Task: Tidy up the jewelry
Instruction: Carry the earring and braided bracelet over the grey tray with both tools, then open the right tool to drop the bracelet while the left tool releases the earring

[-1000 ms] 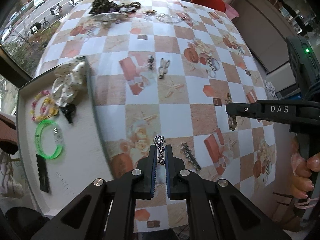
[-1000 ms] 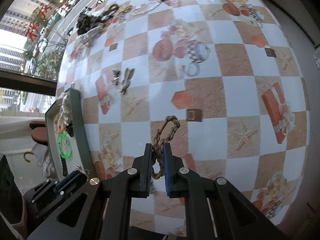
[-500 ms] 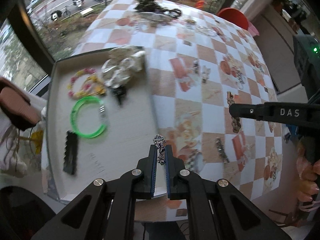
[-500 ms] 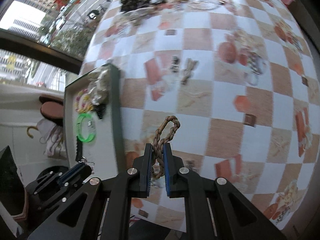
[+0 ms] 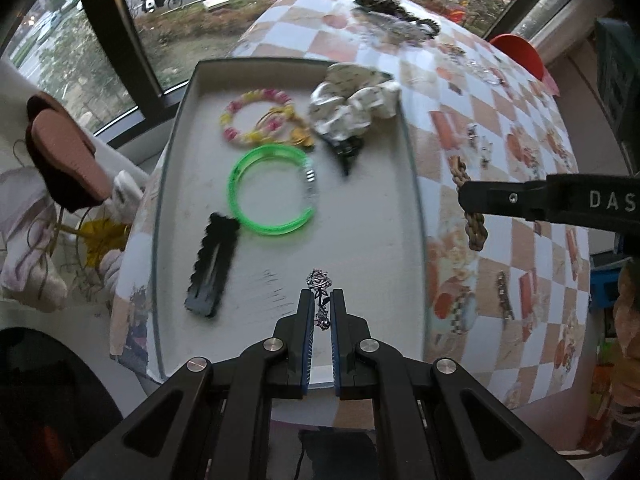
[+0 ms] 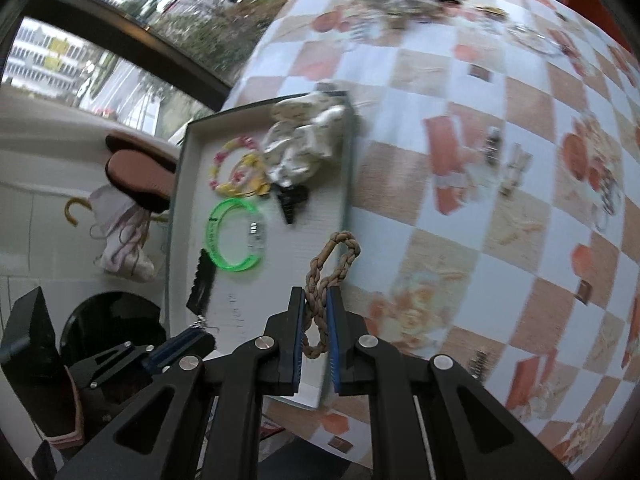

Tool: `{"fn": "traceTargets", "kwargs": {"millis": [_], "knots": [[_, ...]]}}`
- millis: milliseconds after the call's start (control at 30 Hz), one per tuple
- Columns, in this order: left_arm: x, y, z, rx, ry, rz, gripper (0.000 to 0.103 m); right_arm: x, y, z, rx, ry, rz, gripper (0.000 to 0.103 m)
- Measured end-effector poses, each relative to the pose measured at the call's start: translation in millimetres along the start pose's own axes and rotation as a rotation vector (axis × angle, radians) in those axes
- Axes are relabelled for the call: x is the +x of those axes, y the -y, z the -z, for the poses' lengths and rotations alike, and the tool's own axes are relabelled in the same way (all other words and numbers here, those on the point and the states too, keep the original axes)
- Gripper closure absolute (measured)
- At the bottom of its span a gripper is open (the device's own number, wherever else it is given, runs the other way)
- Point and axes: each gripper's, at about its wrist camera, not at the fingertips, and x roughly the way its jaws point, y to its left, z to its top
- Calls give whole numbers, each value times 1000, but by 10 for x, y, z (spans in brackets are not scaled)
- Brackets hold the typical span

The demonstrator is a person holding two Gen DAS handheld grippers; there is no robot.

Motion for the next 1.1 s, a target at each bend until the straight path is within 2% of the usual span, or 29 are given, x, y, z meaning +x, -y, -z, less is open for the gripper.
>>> {"fn": "traceTargets", "kwargs": {"millis": [200, 500, 1100], "knots": [[210, -147, 21, -12, -33, -22, 92, 290, -211, -64, -55, -52, 0, 92], [474, -279, -14, -24, -59, -70, 92, 727, -280, -217, -94, -104, 60, 92], [614, -324, -65, -10, -77, -132, 91, 1016, -304, -413, -84, -128, 104, 90]]}}
